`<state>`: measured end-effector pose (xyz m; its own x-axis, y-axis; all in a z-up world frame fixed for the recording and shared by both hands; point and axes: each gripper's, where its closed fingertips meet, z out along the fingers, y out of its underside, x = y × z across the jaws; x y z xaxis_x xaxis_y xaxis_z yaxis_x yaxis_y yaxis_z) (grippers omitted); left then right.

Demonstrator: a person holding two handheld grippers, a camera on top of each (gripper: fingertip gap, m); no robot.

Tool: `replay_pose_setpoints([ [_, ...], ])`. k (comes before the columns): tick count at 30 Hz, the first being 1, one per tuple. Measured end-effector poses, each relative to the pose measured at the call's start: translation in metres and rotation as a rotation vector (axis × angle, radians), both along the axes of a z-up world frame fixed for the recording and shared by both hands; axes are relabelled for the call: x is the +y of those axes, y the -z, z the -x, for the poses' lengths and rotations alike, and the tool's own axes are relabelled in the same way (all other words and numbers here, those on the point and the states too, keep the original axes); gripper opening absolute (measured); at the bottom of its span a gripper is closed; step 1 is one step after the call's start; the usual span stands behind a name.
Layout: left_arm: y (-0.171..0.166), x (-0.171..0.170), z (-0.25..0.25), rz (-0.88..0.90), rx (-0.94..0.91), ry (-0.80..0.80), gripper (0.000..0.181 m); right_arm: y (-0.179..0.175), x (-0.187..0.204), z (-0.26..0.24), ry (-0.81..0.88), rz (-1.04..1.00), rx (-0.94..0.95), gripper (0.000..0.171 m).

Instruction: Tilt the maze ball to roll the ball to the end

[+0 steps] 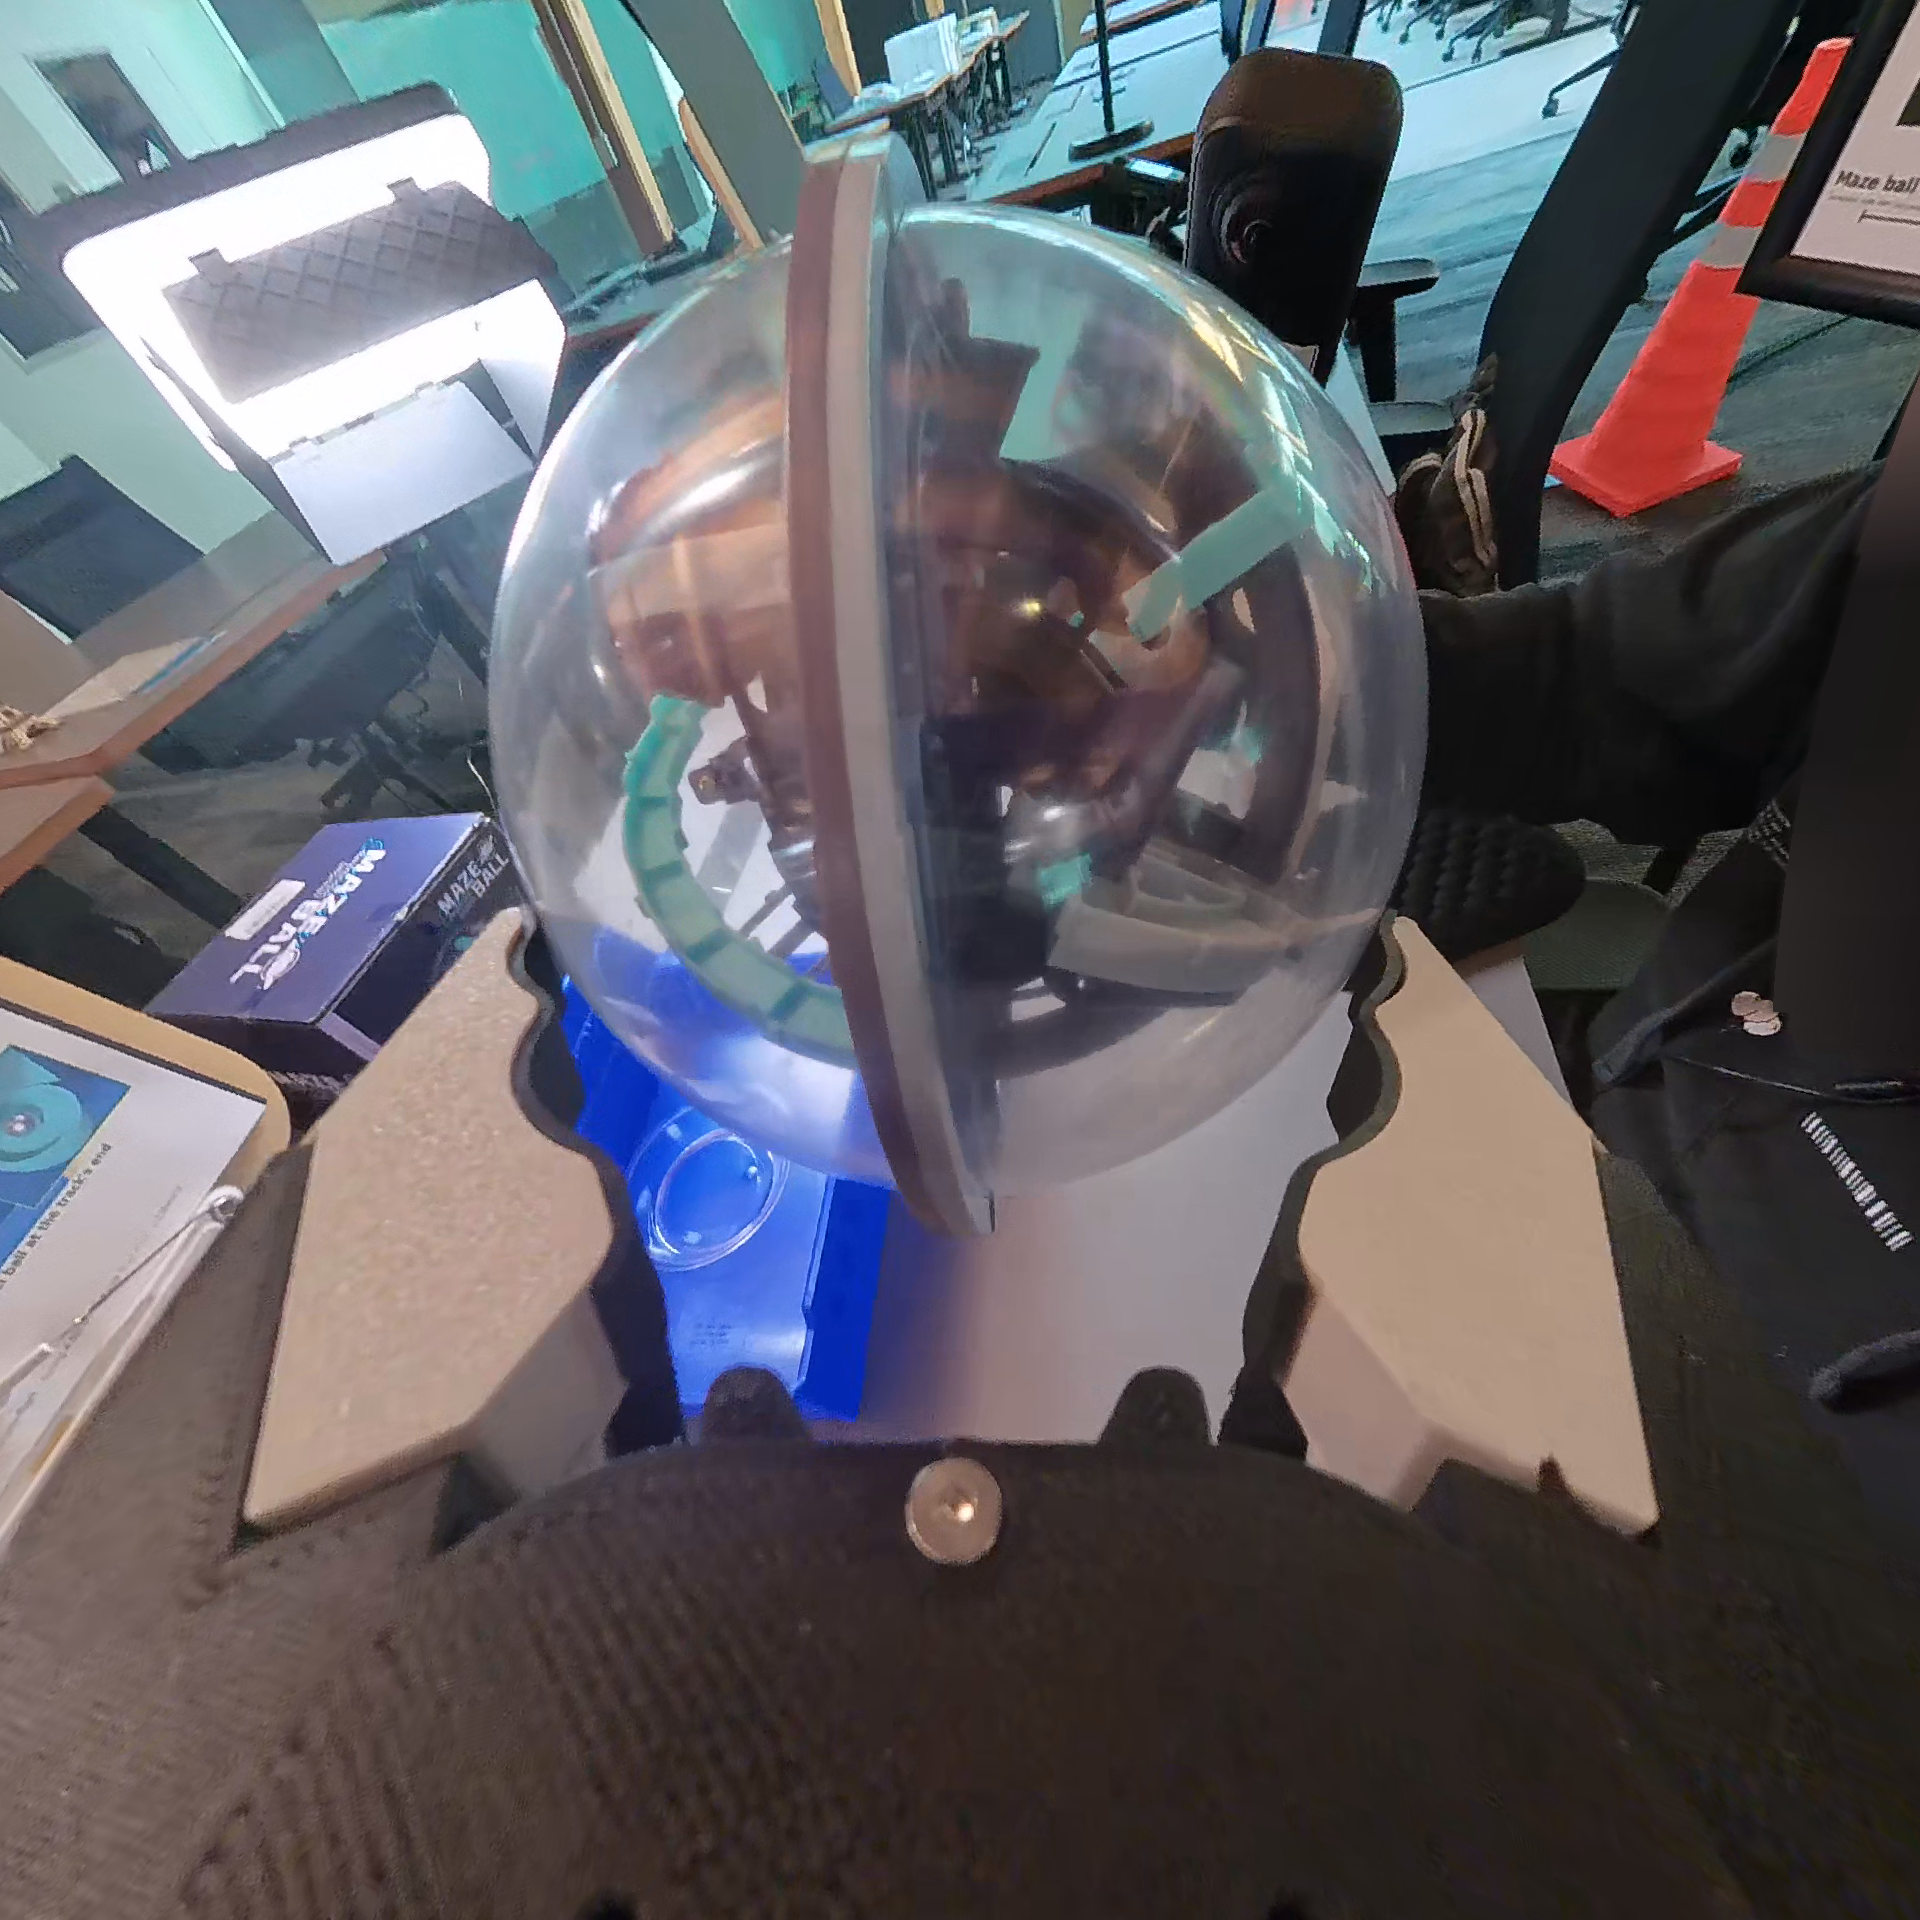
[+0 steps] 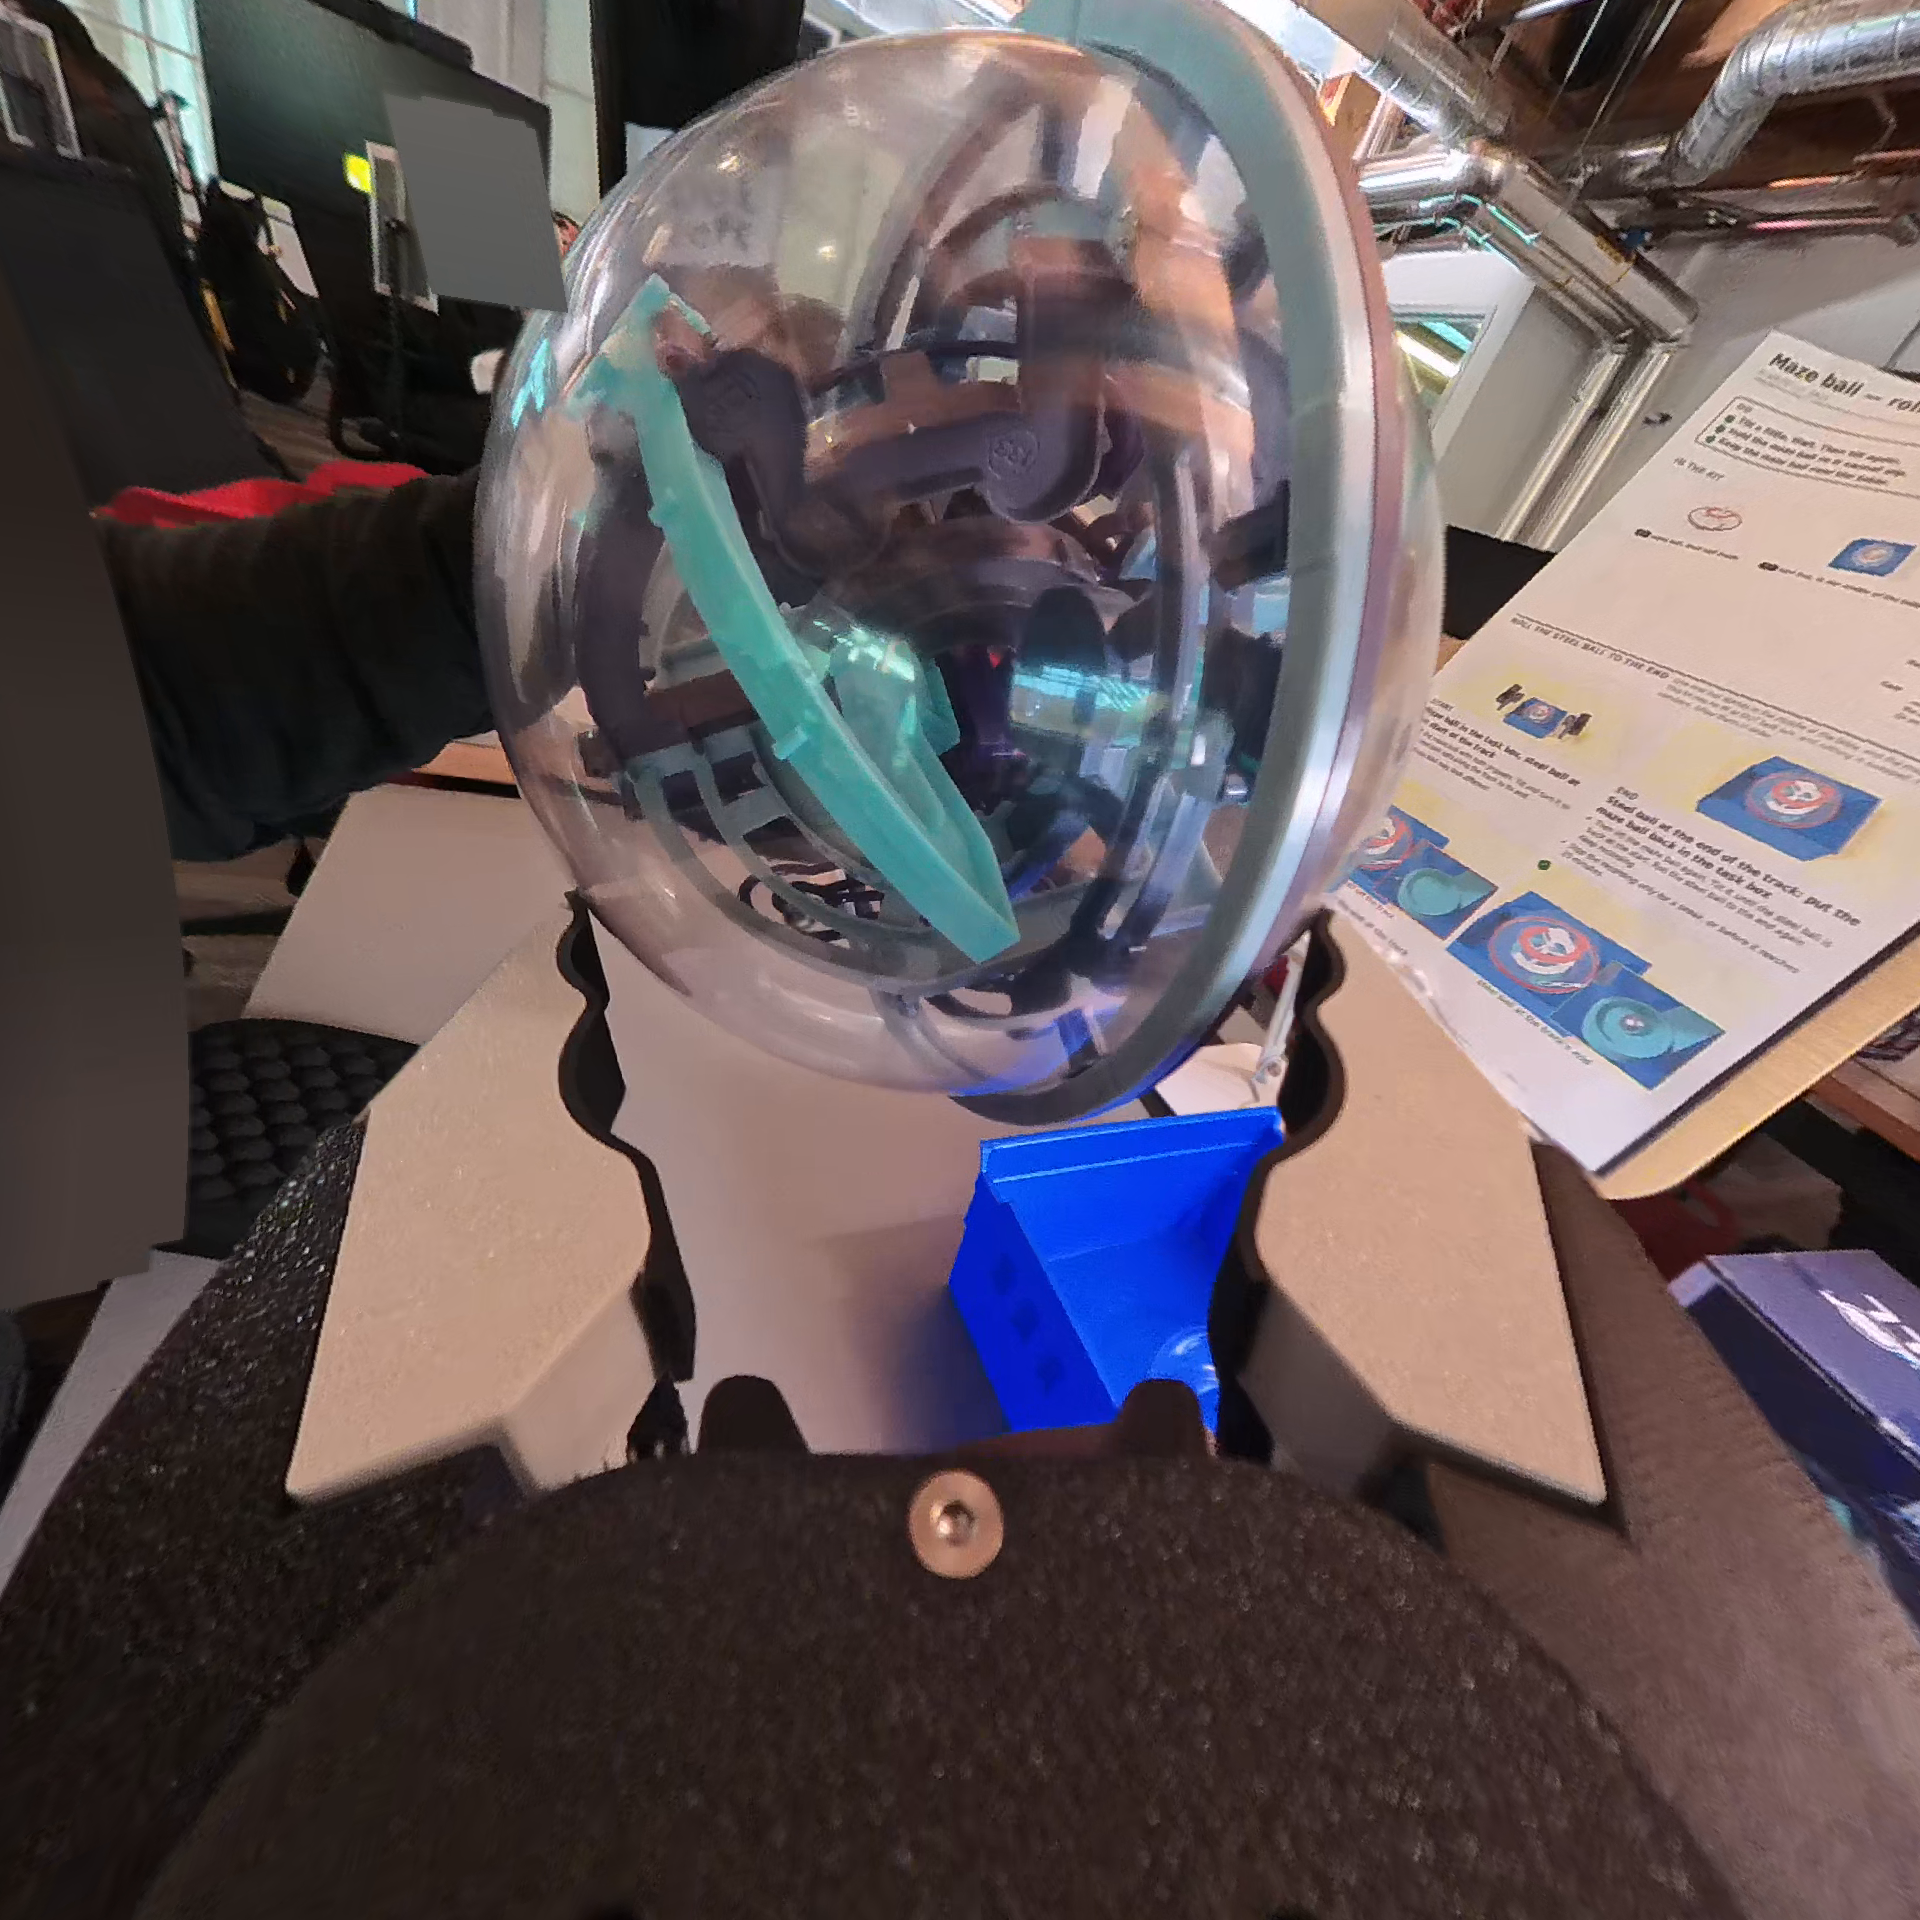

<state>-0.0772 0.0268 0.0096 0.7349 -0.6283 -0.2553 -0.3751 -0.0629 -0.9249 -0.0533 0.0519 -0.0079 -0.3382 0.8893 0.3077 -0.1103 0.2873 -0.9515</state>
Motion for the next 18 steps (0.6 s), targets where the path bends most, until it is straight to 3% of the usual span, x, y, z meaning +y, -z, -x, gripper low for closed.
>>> replay_pose_setpoints([
  [11, 0.008, 0.001, 0.004, 0.187, -0.092, -0.075, 0.146, 0.012, -0.001, 0.006, -0.065, 0.194, -0.070, 0.131],
  [18, 0.009, 0.001, 0.005, 0.148, -0.061, -0.068, 0.146, 0.015, -0.001, 0.008, -0.058, 0.171, -0.054, 0.130],
])
